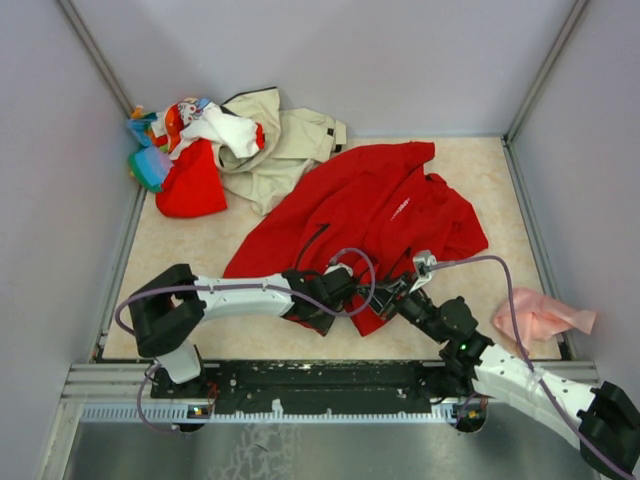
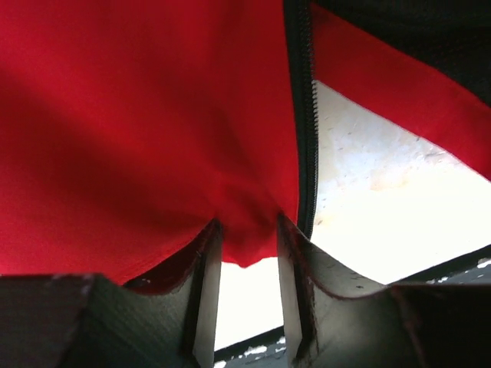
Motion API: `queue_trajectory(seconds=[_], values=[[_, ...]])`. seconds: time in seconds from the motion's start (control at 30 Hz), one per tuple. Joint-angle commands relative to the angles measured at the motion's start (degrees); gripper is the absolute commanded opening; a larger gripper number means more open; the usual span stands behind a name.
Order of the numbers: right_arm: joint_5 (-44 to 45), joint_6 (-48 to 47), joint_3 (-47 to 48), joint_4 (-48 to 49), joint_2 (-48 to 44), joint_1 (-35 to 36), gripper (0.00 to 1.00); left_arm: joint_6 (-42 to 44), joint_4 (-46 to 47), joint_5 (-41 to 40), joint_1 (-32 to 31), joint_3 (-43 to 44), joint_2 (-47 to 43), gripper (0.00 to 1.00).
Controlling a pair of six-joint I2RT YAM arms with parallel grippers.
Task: Zip up the jacket
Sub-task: Pick up the jacket from the center of the board.
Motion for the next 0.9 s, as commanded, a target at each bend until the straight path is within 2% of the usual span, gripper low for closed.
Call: queue_trajectory(seconds=[0.0,0.2,0.5,0.87], values=[[-0.34,-0.34,-1.74,3.2,-0.89,-0.08,0.0,-1.39,3.54,5.69,-1.1,-8.16,16.83,0.33],[-0.28,-0.36,-1.33,2.23,-1.02,-0.1,0.0,-1.64,4.59,5.19,-0.68,-9.38,14.5,0.01],[0.7,-1.08,-0.02,-1.1,-1.46,-0.11,0.0,-0.71,10.16,9.06,3.69,-12.88,-3.27,0.0],[1.92,-2.95,4.3,-9.76,-3.87,-0.98,0.0,-1.48,25.3,21.21,14.32,-21.03,-25.84,0.0]])
